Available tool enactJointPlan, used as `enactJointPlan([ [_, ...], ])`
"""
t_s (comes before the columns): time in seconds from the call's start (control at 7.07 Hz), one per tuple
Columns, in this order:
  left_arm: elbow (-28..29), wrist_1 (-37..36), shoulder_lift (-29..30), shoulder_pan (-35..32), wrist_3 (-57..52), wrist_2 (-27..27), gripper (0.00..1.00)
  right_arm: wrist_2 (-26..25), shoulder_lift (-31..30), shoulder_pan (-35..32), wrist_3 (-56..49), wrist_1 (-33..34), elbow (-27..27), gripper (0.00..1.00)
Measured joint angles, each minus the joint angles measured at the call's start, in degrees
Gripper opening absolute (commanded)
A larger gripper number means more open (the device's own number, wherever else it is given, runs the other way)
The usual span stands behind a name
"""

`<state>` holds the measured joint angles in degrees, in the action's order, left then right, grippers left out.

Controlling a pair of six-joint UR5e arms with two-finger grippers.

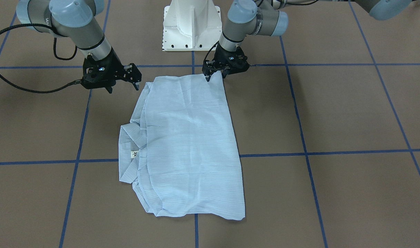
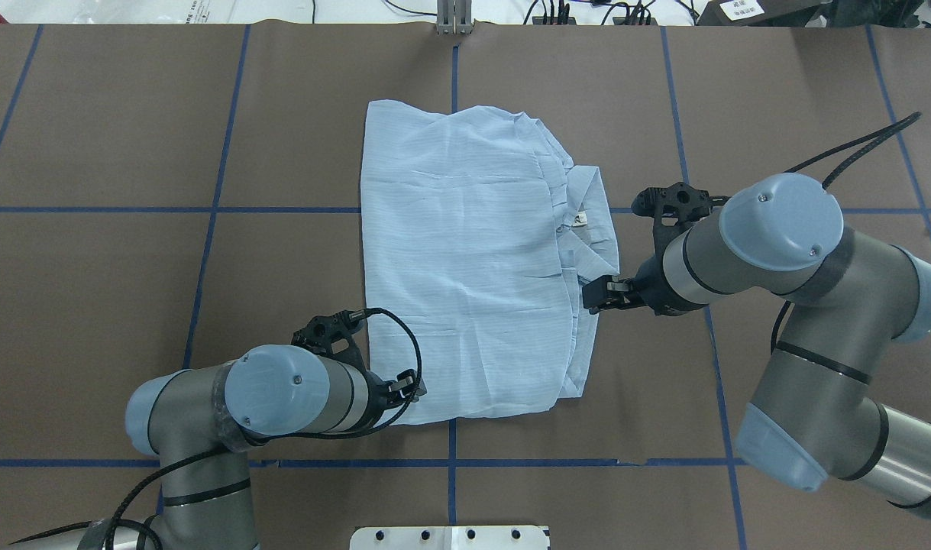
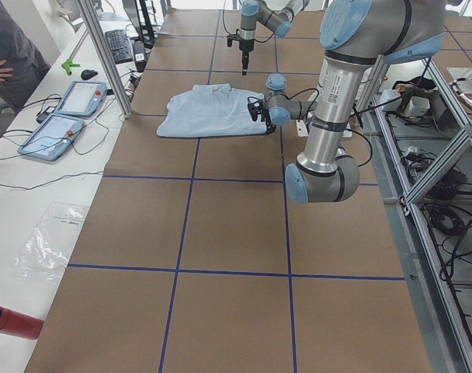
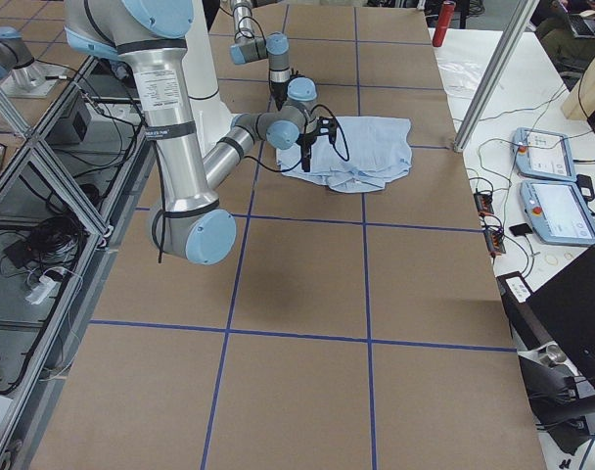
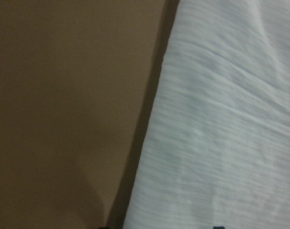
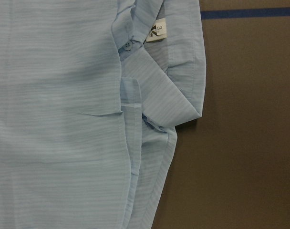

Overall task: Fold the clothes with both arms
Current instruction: 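Lower both grippers to the shirt's side edges nearest the robot, then move the right gripper toward the robot along the shirt's side edge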

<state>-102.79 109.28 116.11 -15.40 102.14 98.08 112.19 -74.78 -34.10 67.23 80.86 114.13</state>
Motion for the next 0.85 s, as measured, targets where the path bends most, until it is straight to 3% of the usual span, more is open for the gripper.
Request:
enactJointPlan([
  [0.14,0.05,-0.02,0.04,0.22,0.04,0.00,0.75,0.00,-0.05,0.00,0.00,0.00,0.02,1.00],
  [0.28,0.07,-0.05,0.06,0.45,0.07,0.00,0.65,0.03,-0.08,0.00,0.00,0.00,0.03,1.00],
  [0.57,0.06,-0.05,0.07,0.75,0.13,0.03,0.29,0.05,-0.10,-0.03,0.00,0.00,0.10,1.00],
  [0.85,-0.04,-0.04,0.05,0.81,0.10,0.02,0.27,0.05,-0.25,-0.06,0.00,0.00,0.12,1.00],
])
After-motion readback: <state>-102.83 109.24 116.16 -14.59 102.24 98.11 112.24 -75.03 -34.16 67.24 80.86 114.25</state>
